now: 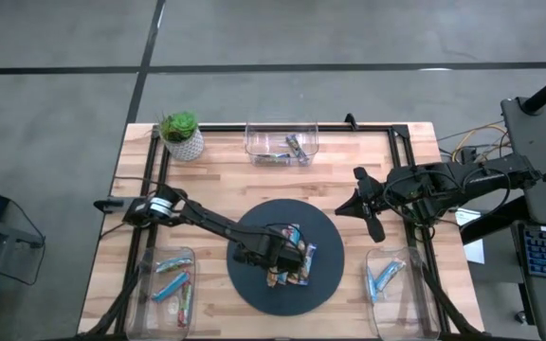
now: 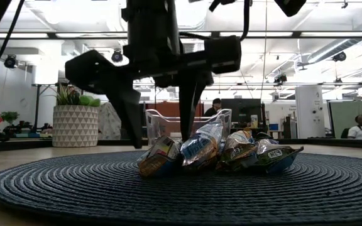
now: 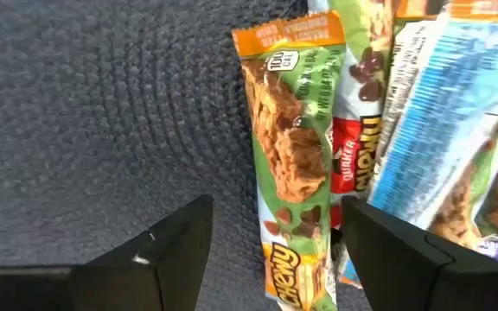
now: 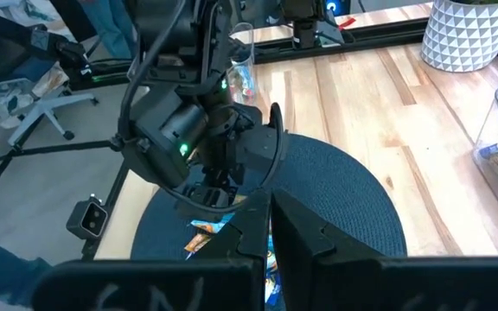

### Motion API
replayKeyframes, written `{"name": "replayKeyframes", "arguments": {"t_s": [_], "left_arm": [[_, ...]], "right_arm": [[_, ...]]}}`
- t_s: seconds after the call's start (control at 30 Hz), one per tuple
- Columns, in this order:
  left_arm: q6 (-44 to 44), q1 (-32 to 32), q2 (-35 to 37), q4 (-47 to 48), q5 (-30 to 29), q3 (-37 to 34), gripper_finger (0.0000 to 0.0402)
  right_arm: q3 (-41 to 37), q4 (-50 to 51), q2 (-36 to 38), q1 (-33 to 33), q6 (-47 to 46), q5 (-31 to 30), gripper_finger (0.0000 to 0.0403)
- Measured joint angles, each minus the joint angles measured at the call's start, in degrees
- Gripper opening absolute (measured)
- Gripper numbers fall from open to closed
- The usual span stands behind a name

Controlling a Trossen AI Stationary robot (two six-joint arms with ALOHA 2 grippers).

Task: Pick and place Granola Bars by type
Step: Put the yellow granola bar into the bottom right transparent bin

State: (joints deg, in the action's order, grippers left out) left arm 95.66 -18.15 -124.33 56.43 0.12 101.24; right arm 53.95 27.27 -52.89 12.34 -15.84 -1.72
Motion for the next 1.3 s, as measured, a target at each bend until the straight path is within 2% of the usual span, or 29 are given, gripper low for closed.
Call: {"name": "replayKeyframes", "arguments": {"t_s": [0.5,0.9,1.3], "left_arm": [[-0.93,0.19,0.0,1.06,0.33,-1.21,0.0235],[-2.19,0.31,0.0,2.06,0.31,-1.21,0.0199],[-2.95,0.83,-0.27,-0.95,0.31,-1.25,0.0196]], "right_arm": [[0.0,-0.02,0.01,0.02,-0.2,-0.3,0.0009],[0.0,-0.02,0.01,0.02,-0.02,-1.55,0.0008],[0.0,-0.02,0.01,0.02,-0.02,-1.53,0.0008]]}}
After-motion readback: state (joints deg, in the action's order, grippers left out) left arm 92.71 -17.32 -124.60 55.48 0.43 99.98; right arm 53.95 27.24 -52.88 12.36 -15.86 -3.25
